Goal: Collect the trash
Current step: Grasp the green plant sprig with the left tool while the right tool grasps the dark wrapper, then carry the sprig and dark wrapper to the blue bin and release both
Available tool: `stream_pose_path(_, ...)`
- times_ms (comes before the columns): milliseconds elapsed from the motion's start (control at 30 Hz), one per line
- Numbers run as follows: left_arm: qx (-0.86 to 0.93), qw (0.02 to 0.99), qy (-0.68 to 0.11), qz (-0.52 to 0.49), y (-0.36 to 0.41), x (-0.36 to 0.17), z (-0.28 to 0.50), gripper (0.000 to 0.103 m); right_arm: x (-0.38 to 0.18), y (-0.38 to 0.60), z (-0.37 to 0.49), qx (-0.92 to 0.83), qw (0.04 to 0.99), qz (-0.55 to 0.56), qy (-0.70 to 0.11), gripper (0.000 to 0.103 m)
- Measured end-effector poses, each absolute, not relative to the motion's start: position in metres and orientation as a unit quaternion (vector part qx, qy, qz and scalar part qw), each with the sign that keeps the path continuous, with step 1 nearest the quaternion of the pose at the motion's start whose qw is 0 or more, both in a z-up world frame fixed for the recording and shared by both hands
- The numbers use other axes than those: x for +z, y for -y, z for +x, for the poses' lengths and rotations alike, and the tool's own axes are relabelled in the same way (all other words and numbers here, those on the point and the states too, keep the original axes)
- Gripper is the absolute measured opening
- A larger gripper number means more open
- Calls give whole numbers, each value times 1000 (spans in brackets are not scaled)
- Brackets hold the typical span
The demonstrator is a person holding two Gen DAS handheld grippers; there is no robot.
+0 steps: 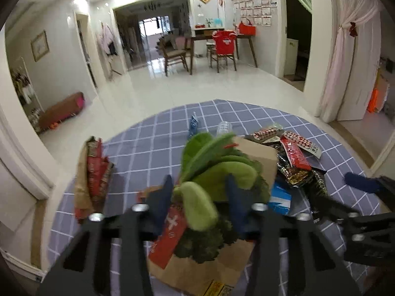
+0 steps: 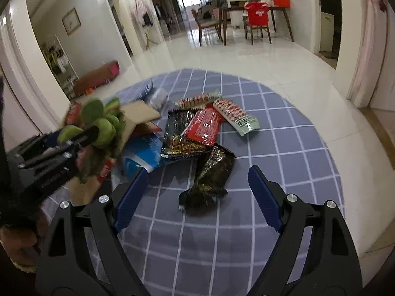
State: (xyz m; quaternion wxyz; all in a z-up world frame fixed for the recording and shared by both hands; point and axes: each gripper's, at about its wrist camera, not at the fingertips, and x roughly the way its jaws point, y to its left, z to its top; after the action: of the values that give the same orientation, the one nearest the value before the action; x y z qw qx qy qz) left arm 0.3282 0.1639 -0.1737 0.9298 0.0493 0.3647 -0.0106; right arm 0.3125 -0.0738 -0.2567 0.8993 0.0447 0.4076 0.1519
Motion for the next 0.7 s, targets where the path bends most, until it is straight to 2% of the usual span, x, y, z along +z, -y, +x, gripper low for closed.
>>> stream_pose_path(33, -7, 931, -363, 48, -166, -173, 329, 4, -260, 71, 316, 153, 896, 38, -415, 67)
stream_pose_path(67, -2, 932, -359, 46, -167, -172, 328, 4, -263, 69, 316, 150, 894, 30, -420, 51)
stream_pose_path(100, -5, 935, -353, 36, -171, -170, 327, 3, -268, 67, 318, 141, 893, 15, -427, 39)
stream_pose_path(233, 18, 951, -307, 15, -177, -148, 312, 3, -267, 69, 317, 146, 895, 4, -421, 25)
stream_pose_path(267, 20, 954, -298, 8, -178, -143, 308, 3, -265, 73, 316, 151, 895, 14, -419, 17)
stream_pose_path(300, 22, 957, -288, 1, -178, -136, 304, 3, -264, 77, 315, 156, 893, 24, -421, 12)
stream_pose_path(500, 20, 969, -245, 10, -153, -104, 276, 3, -244, 110, 284, 179, 896, 70, -401, 9)
stream_pose_path(700, -21, 972, -234, 18, -111, -90, 254, 3, -217, 138, 248, 200, 901, 97, -372, 9)
